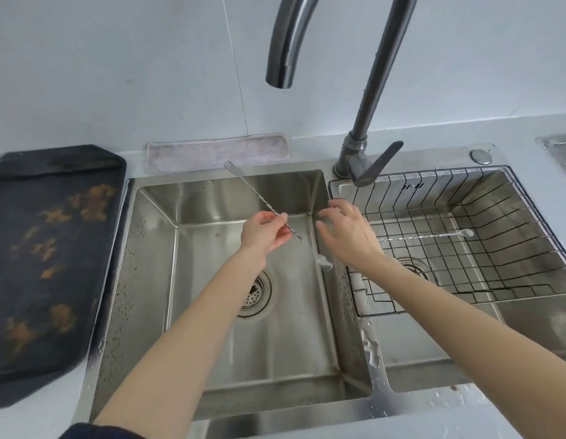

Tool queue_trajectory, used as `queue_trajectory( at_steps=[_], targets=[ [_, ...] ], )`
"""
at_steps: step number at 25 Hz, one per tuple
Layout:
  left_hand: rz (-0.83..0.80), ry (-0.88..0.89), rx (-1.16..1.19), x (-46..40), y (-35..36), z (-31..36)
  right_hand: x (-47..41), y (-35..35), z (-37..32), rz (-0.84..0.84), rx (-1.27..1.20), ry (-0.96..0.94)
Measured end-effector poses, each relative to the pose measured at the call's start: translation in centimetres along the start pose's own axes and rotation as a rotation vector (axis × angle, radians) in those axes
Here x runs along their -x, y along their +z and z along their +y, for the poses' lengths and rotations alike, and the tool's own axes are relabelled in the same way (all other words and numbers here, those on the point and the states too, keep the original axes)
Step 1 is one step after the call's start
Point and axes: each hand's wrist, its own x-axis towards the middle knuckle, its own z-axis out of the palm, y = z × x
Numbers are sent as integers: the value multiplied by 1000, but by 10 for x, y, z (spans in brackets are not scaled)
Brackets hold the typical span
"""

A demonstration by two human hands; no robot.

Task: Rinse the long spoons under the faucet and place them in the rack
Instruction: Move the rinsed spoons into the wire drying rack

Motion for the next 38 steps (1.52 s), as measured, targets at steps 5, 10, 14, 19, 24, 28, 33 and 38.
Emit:
queue_trajectory(
  at_steps=[5, 10, 14, 19, 24, 28, 33, 38],
  targets=[
    [-23, 49, 23, 24, 23, 14, 15, -19, -4, 17, -48, -87],
    [-113, 86, -21, 47, 46, 17, 29, -38, 12, 103, -123, -110],
    [-173, 117, -228, 59, 57, 17, 44, -51, 38, 103, -117, -119],
    [-207, 244, -663, 69, 69, 18, 59, -64, 65, 119, -71, -113],
    [6, 722, -1367, 89, 92, 27, 68, -85, 90, 174, -36, -127],
    [-41, 959, -1440, 95, 116, 29, 72, -103, 112, 200, 0, -128],
    [-101, 1086, -1528, 89, 141, 17, 74, -124, 143, 161, 45, -146],
    [-172, 1055, -1580, 75, 160, -3, 70, -122, 174, 105, 67, -102]
  ],
)
